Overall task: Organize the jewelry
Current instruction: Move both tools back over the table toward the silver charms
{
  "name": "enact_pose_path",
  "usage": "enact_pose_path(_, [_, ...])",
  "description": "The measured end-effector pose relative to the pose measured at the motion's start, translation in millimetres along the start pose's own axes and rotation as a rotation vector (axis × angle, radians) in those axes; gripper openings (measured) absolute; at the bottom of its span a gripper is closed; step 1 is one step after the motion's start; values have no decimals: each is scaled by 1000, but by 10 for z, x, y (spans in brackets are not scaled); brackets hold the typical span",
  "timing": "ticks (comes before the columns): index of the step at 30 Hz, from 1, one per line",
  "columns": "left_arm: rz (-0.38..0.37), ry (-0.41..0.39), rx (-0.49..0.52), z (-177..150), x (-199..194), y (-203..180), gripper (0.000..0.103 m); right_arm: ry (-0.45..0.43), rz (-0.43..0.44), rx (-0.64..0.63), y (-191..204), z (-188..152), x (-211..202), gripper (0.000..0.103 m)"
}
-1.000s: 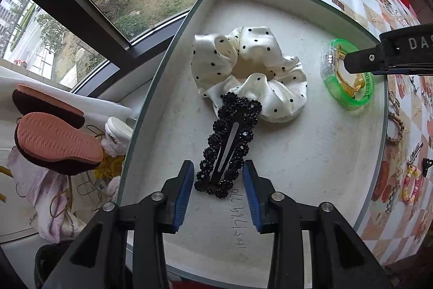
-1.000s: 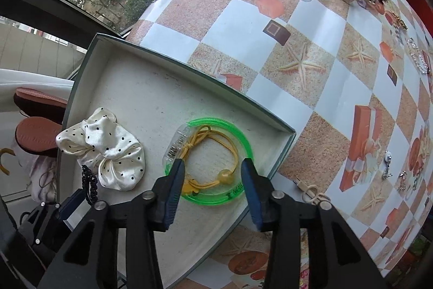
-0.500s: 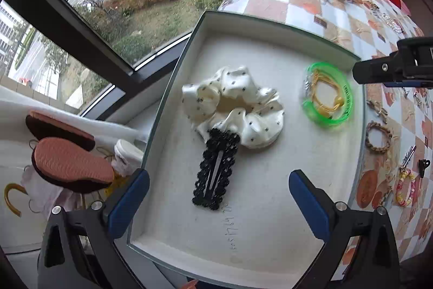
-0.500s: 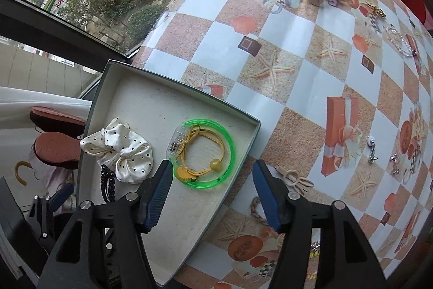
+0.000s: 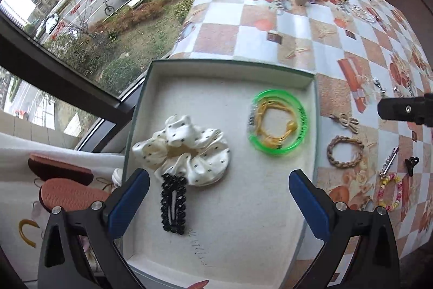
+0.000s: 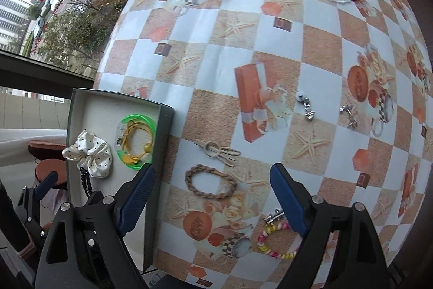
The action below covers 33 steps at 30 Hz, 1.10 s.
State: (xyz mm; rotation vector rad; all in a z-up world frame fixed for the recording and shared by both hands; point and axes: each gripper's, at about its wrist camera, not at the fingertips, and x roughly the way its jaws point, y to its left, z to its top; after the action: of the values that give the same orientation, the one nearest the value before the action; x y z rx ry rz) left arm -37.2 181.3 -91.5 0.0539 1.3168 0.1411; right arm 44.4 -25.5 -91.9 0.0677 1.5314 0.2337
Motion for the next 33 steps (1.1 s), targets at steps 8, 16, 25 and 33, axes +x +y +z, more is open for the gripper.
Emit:
enact_pose_path(8, [-37,15,67,135,-17,-310,103,5,-39,127,-666,-212,-84,88])
enact_pose_path(16, [-49,26,118,237,-53,-647,103,-1,-71,238,-1285,-402,-186,88])
enact_pose_path(25, [-121,51,214,376,-35,-1134,103,12,-90,327,-1814,-652,-194,88])
enact_pose_path(33, [-224,110,213,537,78,-1534,103,38,-96,314,-1977,-851,-112,88])
